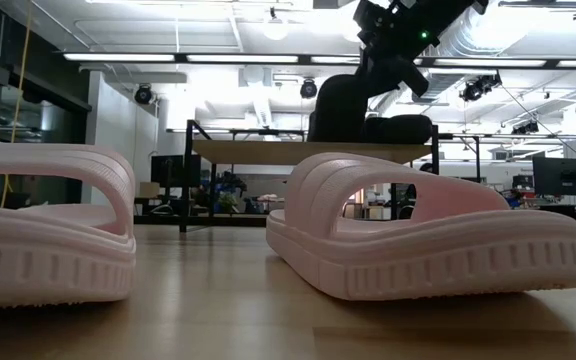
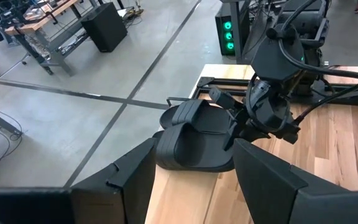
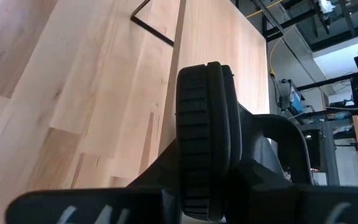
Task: Pick and place slides into the shelf
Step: Put the black slide on the shelf
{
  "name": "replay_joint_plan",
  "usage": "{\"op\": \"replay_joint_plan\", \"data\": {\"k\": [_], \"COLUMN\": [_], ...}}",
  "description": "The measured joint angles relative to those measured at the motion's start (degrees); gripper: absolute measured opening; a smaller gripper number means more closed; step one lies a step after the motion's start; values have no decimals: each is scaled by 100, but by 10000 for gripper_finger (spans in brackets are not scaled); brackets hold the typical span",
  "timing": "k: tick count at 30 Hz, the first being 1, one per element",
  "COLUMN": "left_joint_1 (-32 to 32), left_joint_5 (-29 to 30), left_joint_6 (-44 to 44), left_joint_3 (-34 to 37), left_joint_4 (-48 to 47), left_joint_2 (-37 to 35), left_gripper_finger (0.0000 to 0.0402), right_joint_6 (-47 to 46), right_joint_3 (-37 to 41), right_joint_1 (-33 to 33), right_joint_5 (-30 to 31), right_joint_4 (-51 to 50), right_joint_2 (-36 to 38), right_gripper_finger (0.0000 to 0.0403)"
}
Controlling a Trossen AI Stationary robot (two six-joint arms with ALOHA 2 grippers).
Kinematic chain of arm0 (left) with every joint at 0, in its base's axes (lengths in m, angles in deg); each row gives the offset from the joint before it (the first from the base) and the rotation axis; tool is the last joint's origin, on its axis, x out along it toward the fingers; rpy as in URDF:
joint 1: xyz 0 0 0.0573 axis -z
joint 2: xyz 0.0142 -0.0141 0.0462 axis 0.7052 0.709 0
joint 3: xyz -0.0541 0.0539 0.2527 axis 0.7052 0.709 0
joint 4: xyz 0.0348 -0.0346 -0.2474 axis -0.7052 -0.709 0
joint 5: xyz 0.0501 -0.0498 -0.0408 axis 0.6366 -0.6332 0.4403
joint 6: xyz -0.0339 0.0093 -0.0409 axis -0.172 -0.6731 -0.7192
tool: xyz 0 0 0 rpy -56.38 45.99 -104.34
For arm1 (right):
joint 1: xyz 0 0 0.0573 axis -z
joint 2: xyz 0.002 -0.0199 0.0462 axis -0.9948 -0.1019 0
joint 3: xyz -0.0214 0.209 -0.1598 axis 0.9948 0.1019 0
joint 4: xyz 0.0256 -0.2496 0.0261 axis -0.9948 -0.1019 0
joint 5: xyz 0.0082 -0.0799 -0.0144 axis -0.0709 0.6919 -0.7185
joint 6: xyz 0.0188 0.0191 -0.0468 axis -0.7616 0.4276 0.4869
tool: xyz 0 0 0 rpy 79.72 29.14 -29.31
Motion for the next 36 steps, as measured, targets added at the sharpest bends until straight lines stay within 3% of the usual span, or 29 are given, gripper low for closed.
{"op": "replay_joint_plan", "data": {"k": [11,30,36], "left_joint_1": [-2,0,0], "left_joint_5": [-1,-1,-1], "left_joint_6": [-46,-89,-91], "left_joint_3": [0,0,0], "left_joint_4": [0,-1,1], "left_joint_2": [0,0,0], "left_gripper_finger": [200,200,200], "right_joint_6": [-21,-154,-308], "right_joint_3": [0,-4,-4], "right_joint_1": [69,464,462], "right_joint_5": [22,-543,-620], "right_joint_4": [-6,-321,-475], "right_joint_2": [0,0,-2], "right_gripper_finger": [73,78,109]}}
